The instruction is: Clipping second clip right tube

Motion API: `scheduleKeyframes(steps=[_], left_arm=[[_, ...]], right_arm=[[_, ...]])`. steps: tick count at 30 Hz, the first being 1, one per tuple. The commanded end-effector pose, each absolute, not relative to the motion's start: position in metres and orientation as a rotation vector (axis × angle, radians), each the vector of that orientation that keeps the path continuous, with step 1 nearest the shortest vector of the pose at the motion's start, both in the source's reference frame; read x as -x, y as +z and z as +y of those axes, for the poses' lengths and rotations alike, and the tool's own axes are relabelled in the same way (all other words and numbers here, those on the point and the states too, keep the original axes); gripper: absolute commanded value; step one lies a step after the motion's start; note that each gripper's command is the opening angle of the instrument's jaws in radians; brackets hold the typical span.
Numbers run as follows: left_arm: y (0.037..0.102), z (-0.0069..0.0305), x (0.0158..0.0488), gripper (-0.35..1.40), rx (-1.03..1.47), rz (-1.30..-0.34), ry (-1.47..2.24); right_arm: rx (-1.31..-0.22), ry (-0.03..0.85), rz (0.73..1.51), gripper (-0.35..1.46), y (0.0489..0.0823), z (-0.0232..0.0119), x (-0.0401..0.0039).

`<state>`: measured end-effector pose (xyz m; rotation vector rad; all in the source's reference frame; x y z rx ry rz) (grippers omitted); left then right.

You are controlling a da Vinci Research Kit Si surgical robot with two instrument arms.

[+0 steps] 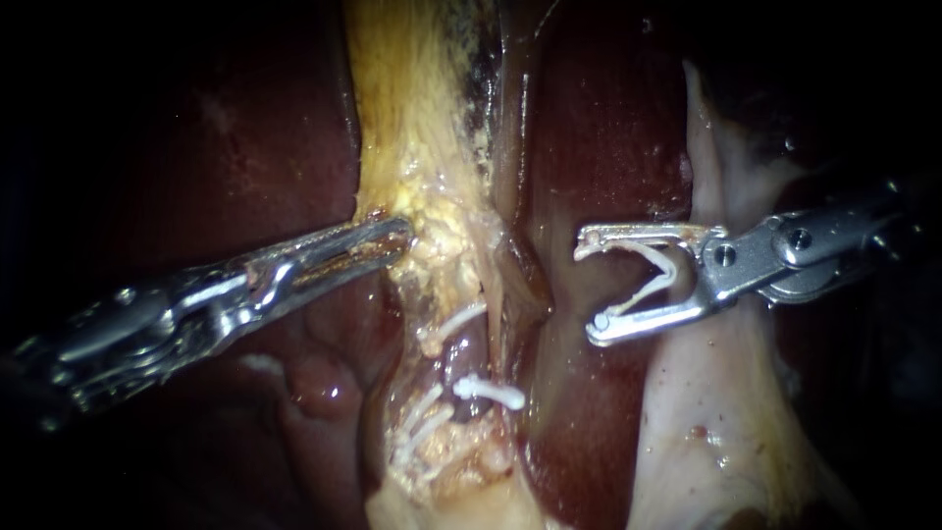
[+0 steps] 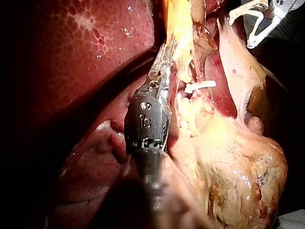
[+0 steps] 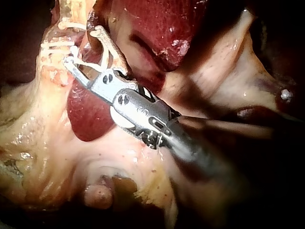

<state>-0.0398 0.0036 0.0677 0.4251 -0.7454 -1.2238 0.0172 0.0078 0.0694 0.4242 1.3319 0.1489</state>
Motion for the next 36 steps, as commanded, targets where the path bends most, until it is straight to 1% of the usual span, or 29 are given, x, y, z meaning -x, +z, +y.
scheduleKeyframes(steps=[1, 2, 5, 7, 11, 15, 20, 27, 36], left_arm=[[0.0675, 0.0036, 0.0396, -0.35, -0.426, -0.745, -1.224], [0.0672, 0.0037, 0.0395, -0.35, -0.428, -0.745, -1.223], [0.0659, 0.0044, 0.0388, -0.35, -0.436, -0.742, -1.223], [0.0647, 0.0048, 0.0382, -0.35, -0.429, -0.735, -1.23], [0.0624, 0.0052, 0.0373, -0.35, -0.422, -0.751, -1.242], [0.0599, 0.0056, 0.0363, -0.35, -0.417, -0.769, -1.255], [0.057, 0.0058, 0.0361, -0.35, -0.414, -0.79, -1.272], [0.0553, 0.0054, 0.0364, -0.35, -0.402, -0.802, -1.266], [0.0552, 0.0053, 0.0365, -0.35, -0.401, -0.802, -1.266]], right_arm=[[-0.424, 0.148, 1.332, 0.6, 0.0695, 0.0077, -0.0173], [-0.419, 0.142, 1.333, 0.6, 0.0696, 0.0075, -0.0174], [-0.447, 0.171, 1.331, 0.6, 0.0707, 0.0063, -0.0183], [-0.479, 0.19, 1.329, 0.6, 0.0719, 0.0052, -0.0193], [-0.536, 0.228, 1.309, 0.6, 0.0747, 0.0033, -0.0212], [-0.576, 0.248, 1.286, 0.6, 0.0775, 0.0015, -0.0229], [-0.603, 0.272, 1.269, 0.6, 0.0794, 0.0004, -0.0245], [-0.62, 0.303, 1.254, 0.6, 0.0802, 0.0003, -0.026], [-0.682, 0.348, 1.235, 0.6, 0.081, -0.0004, -0.0281]])
